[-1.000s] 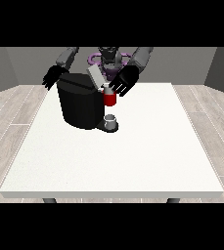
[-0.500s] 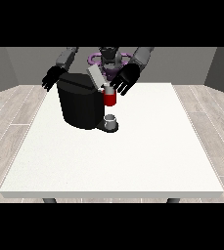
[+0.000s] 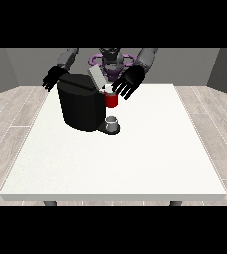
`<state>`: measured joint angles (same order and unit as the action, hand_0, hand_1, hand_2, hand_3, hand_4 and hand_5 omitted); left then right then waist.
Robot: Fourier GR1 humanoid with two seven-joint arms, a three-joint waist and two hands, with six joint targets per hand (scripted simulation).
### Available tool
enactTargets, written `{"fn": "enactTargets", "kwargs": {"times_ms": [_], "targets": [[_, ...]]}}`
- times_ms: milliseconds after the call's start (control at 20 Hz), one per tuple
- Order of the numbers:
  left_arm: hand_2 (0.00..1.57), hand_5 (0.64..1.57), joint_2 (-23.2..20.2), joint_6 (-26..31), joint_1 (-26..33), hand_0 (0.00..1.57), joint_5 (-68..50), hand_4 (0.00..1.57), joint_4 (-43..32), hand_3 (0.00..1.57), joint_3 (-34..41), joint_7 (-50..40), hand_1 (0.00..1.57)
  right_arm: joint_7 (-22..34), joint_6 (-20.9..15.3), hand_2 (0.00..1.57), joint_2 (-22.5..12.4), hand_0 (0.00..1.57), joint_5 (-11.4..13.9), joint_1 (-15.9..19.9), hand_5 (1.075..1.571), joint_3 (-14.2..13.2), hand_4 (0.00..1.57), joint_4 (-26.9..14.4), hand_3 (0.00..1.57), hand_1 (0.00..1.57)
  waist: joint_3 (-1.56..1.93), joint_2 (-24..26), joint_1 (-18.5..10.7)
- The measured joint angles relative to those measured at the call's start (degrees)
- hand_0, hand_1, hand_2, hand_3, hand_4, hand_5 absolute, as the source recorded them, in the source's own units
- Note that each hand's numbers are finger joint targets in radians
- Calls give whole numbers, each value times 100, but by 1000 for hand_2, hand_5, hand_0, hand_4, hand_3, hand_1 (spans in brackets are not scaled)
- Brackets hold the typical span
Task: Insert the coffee pod into the coffee machine and close the lid
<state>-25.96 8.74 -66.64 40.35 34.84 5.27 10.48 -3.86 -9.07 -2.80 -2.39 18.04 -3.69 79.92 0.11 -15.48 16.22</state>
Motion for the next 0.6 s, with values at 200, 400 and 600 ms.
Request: {"fn": "enactTargets", "kwargs": {"times_ms": [200, 400, 600], "targets": [[0, 1571, -16, 140, -24, 0, 160, 0, 10, 0, -148, -26, 0, -58, 5, 0, -5, 0, -3, 12, 1571, -24, 447, -103, 0, 0, 0, 35, -55], [0, 1571, -15, 255, -68, 0, 233, 0, 5, 0, -193, -61, 0, -34, -50, 0, -7, 0, -10, 64, 1571, -78, 435, -197, 0, 0, -3, 50, -94], [0, 1571, -21, 362, -18, 0, 249, 0, 1, 0, -183, -58, 0, -42, -40, 0, -12, 0, -10, -45, 1571, -82, 348, -262, 0, 0, -8, 184, -154]]}}
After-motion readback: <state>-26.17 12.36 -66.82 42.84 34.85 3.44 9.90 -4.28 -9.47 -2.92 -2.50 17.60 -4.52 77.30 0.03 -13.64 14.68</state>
